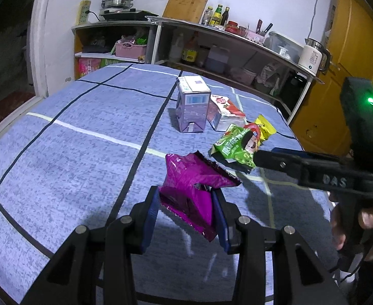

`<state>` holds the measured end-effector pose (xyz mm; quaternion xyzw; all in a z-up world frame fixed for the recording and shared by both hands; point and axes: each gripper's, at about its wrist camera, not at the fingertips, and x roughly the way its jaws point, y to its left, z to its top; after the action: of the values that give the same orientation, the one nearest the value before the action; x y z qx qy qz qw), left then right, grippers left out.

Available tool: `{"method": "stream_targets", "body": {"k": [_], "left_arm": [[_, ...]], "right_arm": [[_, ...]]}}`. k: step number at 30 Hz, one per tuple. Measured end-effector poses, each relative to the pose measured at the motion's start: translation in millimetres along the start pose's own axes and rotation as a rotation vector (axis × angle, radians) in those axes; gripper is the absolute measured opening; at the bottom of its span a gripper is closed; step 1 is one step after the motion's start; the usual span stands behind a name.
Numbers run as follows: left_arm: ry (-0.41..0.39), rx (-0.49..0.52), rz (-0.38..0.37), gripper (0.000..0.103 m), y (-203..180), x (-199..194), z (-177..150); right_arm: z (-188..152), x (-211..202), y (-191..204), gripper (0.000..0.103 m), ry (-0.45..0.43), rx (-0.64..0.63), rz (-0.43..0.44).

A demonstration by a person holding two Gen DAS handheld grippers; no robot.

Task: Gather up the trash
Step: 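Reach the right gripper to the green snack bag and grasp it while the left gripper holds the purple bag, then carry the purple bag in the left gripper while the right gripper carries the green bag over the bin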

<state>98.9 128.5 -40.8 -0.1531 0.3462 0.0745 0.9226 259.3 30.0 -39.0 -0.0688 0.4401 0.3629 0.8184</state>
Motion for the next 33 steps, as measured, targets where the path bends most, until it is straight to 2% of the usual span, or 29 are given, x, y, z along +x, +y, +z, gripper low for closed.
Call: {"method": "stream_targets", "body": {"k": [11,13,14,18,23,33], "left_arm": [[0.007,-0.027,-0.012,0.043,16.0,2.3,1.3],[0.008,-0.029,-0.012,0.043,17.1,2.6,0.9],[0.009,-0.029,-0.012,0.043,17.4,2.6,0.6],[0.011,-0.031,-0.009,0.043,17.7,3.6,0.6],[0.01,-0.022,-0.011,0.043,13.3,2.2,1.4],[-0.005,0.011,-0.02,0.043,-6.7,-11.2,1.1]], "right_arm": [[15.3,31.6,-10.3,0.056,0.049,0.076,0.015],[14.6,35.1,-9.9,0.047,0.055,0.079,0.015],[14.4,35.9,-9.7,0.035,0.057,0.078,0.015],[12.4,32.8,-10.3,0.024,0.05,0.079,0.018],[7.5,24.0,-8.0,0.019,0.029,0.073,0.013],[-17.7,-14.4,-14.9,0.016,-0.019,0.118,0.012]]}}
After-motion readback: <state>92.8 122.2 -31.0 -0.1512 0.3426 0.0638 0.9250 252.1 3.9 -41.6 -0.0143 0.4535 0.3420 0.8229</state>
